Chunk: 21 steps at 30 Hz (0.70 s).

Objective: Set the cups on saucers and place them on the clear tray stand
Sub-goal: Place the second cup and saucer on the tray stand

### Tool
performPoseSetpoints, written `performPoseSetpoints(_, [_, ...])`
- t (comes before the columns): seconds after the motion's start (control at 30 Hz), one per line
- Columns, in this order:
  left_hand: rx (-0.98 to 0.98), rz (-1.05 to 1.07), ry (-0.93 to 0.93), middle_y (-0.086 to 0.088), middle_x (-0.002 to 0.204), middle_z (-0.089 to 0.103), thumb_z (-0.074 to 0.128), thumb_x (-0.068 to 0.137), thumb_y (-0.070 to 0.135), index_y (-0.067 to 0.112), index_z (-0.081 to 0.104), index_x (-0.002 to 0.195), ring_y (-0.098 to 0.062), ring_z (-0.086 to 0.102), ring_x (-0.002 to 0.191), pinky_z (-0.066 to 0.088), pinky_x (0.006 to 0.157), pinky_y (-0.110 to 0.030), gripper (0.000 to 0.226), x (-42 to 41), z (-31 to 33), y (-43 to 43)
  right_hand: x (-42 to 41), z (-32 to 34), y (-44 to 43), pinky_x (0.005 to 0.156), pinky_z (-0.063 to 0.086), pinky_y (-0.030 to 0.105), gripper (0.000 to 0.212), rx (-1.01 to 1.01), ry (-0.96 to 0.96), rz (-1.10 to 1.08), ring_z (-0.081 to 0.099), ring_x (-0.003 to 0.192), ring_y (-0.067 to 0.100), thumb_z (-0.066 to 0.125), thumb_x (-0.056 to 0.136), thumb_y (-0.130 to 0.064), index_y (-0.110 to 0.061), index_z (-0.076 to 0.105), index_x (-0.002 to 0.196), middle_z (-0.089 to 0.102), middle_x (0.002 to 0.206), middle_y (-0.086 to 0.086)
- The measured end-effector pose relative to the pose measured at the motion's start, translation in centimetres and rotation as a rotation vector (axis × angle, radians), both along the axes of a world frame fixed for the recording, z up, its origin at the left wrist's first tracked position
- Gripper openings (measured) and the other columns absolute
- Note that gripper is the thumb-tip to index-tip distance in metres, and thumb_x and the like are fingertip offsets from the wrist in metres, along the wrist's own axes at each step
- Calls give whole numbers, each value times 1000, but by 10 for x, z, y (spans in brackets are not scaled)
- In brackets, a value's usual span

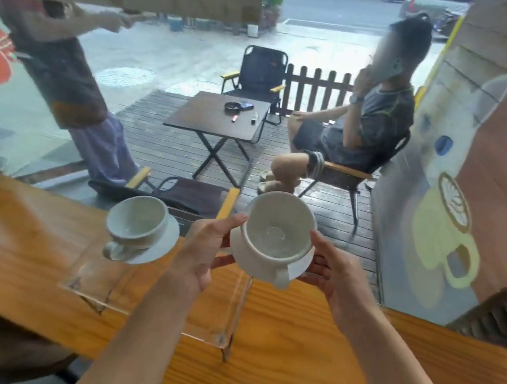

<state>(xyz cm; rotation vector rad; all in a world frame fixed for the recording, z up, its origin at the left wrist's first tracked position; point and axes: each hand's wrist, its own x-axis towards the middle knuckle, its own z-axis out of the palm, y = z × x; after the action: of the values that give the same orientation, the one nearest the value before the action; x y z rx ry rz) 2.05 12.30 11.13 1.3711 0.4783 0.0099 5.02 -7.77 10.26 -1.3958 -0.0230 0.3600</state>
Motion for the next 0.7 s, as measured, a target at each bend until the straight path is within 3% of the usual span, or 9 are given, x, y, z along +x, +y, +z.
performPoseSetpoints(0.2, [64,152,20,2,61,71,73,73,36,15,73,75,-14,66,64,51,52,-27,21,-16,-2,49,-13,-10,57,60,54,28,44,-21,78,35,71,71,19,64,81,-42,1,72,89,74,75,7])
performPoseSetpoints(0.3, [128,209,30,-7,79,71,70,77,37,11,67,91,-19,66,74,52,51,-27,30,-21,-7,64,-18,-16,79,62,54,30,44,-42,127,35,72,72,21,63,82,-42,1,72,88,75,76,9])
performPoseSetpoints(0.4, [179,221,53,-11,84,68,67,82,35,5,63,98,-20,64,74,56,54,-29,34,-23,-11,73,-22,-22,93,59,55,28,42,-63,172,33,72,68,20,63,83,-42,-1,72,85,75,72,7])
performPoseSetpoints(0.53, [176,176,81,-9,77,62,62,87,31,4,59,91,-22,59,74,56,72,-40,28,-22,-18,79,-25,-27,101,64,57,32,39,-97,223,29,71,64,18,60,86,-40,-3,72,85,74,62,2])
performPoseSetpoints(0.7, [158,142,92,-7,73,58,59,89,27,8,55,82,-21,55,70,51,67,-36,21,-16,-26,80,-28,-28,107,65,57,35,39,-117,289,-18,69,65,20,57,88,-40,-3,71,88,72,59,2])
